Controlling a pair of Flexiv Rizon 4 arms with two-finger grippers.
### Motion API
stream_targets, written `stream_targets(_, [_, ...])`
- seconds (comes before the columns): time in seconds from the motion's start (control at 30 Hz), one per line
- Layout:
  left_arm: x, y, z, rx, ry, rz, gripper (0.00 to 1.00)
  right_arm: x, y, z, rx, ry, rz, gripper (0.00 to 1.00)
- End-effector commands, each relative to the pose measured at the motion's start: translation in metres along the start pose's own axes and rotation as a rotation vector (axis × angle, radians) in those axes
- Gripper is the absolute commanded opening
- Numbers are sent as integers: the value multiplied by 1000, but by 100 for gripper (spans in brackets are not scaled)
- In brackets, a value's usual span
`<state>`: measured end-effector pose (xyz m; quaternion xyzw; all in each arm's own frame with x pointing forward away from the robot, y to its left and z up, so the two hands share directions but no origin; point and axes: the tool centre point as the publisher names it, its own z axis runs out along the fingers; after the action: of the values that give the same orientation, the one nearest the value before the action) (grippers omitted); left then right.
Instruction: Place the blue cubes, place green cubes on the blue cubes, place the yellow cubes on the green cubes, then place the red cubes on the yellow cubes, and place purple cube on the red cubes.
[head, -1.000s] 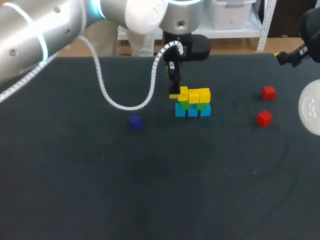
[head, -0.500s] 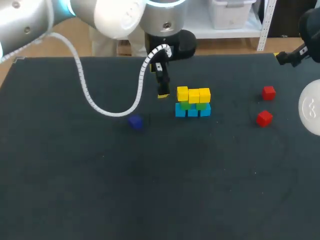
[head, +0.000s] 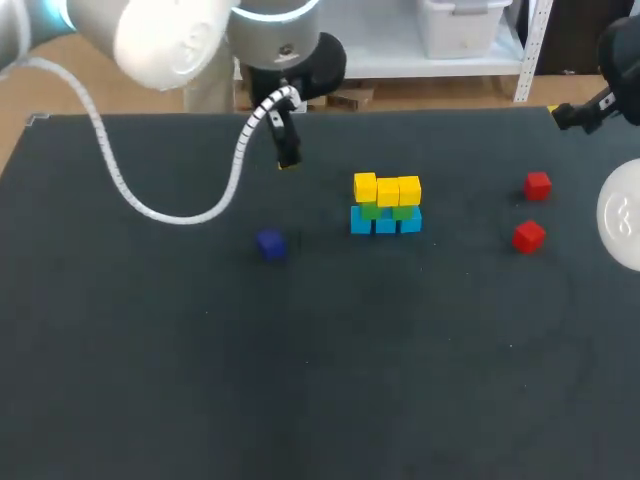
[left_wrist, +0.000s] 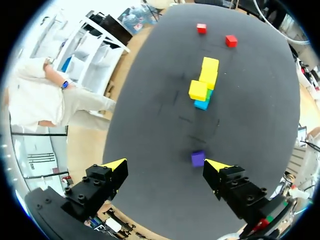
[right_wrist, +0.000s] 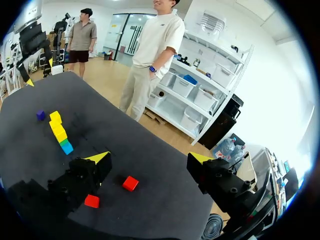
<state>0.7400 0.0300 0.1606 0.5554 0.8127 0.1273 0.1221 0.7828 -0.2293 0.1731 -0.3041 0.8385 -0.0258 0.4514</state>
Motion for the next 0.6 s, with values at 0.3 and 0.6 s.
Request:
stream_targets(0.3, [35, 19, -33, -59, -83, -94, 100, 0, 0, 0, 2, 1, -1, 100])
stream_targets(0.6, [63, 24, -39, -65, -47, -173, 100, 0, 0, 0, 2, 1, -1, 100])
